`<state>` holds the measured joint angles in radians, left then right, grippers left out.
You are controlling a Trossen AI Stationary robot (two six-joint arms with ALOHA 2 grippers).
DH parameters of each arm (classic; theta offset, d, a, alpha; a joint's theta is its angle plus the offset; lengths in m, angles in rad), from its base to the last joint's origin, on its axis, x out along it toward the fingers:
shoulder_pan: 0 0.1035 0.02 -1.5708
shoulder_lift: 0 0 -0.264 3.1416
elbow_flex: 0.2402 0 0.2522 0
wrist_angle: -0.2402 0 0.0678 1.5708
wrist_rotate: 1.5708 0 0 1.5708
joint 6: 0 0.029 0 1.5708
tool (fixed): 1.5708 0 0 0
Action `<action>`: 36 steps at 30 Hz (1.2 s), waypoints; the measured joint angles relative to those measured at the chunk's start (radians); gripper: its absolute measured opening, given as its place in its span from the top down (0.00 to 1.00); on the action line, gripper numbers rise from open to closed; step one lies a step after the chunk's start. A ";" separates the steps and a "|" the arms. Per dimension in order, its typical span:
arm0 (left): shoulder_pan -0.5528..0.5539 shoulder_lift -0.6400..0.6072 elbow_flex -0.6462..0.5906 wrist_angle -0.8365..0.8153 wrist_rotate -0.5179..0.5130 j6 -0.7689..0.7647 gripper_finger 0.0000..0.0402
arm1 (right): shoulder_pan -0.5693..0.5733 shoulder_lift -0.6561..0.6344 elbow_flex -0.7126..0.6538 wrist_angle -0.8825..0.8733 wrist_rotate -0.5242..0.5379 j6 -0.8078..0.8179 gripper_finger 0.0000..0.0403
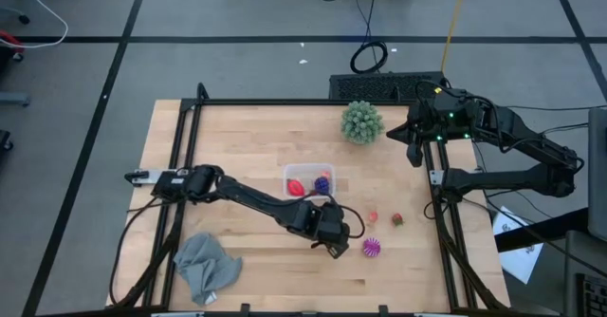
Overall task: Pick and placing Produce into tupperware
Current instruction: Put the left red strawberry into the transparent bin
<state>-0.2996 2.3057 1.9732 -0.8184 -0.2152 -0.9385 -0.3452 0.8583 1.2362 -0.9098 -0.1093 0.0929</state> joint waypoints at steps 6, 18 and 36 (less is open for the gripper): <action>0.003 0.031 -0.001 0.001 0.024 0.014 0.55 | 0.000 0.000 0.000 0.000 0.000 0.000 0.99; 0.008 0.058 0.000 0.008 0.032 0.021 0.55 | 0.000 0.000 0.000 0.016 0.000 0.000 0.99; -0.005 0.012 0.014 -0.021 -0.029 0.040 0.55 | 0.000 0.001 0.000 0.023 0.000 0.000 0.99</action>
<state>-0.3048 2.3181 1.9877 -0.8395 -0.2440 -0.8981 -0.3453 0.8589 1.2362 -0.8864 -0.1097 0.0933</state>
